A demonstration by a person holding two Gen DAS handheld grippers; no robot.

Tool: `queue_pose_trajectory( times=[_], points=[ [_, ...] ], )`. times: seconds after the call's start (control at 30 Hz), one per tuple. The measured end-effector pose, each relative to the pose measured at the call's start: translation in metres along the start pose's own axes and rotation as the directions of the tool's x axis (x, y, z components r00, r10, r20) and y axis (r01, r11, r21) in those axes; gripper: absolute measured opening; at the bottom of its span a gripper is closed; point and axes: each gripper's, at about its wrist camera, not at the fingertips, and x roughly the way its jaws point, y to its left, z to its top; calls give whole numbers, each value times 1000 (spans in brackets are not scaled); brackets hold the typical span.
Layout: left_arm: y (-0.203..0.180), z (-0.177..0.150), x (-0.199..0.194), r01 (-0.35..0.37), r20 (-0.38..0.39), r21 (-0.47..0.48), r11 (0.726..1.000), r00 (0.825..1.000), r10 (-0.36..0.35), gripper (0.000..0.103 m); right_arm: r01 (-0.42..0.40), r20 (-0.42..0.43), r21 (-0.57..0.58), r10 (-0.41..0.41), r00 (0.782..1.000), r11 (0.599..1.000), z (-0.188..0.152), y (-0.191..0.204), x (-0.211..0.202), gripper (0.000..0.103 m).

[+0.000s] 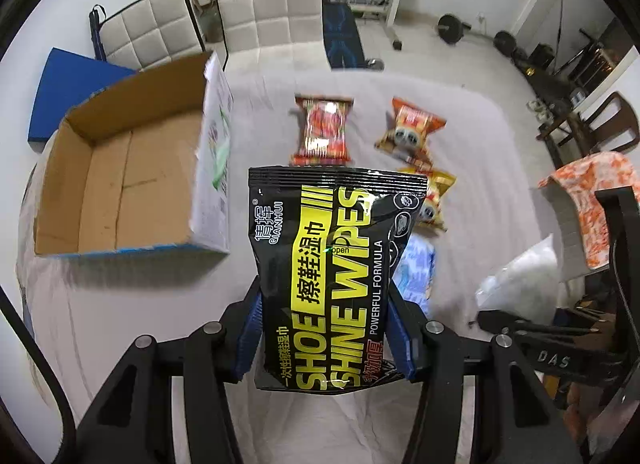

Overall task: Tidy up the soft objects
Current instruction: 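Carry both held packs over the open cardboard box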

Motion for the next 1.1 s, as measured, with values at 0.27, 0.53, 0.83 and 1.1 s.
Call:
queue_pose_trajectory(
  times=[0.27,0.53,0.83,1.1],
  points=[
    [55,39,-39,93,61,-27,995,994,-91,51,-86,88,-83,93,992,993,18,112,-38,74],
    [167,91,-47,53,89,-80,995,995,-45,51,-136,127,-160,157,979,978,68,254,-45,74],
    [278,138,14,-1,13,-133,991,1000,2,51,-88,127,-198,114,985,976,148,396,16,74],
    [330,165,84,105,-112,-197,975,985,-129,52,-27,59,-172,37,998,985,200,449,91,74]
  ],
)
